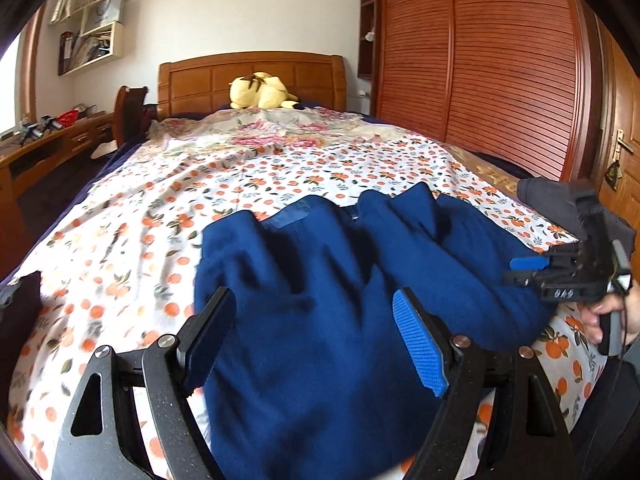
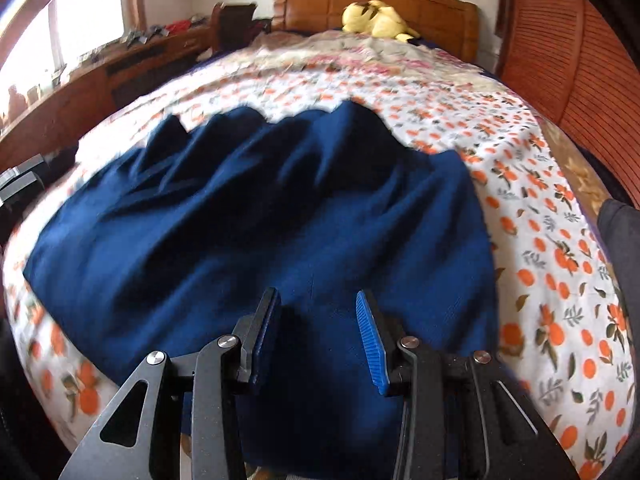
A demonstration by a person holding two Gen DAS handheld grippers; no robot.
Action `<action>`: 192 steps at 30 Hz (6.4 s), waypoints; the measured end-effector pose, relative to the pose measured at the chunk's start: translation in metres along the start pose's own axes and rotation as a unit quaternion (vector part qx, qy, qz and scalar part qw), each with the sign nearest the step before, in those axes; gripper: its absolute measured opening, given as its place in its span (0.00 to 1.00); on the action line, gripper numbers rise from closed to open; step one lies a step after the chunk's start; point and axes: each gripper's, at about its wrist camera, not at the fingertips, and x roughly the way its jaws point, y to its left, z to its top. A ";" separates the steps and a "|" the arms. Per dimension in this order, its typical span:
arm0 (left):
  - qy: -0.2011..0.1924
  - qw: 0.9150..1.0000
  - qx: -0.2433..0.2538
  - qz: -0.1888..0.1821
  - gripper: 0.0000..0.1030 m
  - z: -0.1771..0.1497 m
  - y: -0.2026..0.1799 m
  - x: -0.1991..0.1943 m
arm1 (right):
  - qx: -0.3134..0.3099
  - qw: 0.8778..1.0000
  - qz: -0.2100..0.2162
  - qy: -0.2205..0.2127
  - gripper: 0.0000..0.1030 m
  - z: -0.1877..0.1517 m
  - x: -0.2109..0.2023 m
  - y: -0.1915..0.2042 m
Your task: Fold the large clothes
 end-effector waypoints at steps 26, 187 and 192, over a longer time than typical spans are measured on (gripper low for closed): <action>0.137 0.982 -0.068 0.107 0.79 -0.089 0.029 -0.005 | -0.046 0.999 -0.018 -0.022 0.40 -0.023 -0.017 0.025; -0.016 0.975 0.087 -0.205 0.14 0.278 -0.428 0.161 | 0.087 0.962 -0.162 -0.203 0.14 -0.076 -0.314 -0.292; 0.037 0.960 0.109 -0.256 0.15 0.262 -0.501 0.192 | 0.149 0.955 -0.211 -0.148 0.14 -0.125 -0.314 -0.358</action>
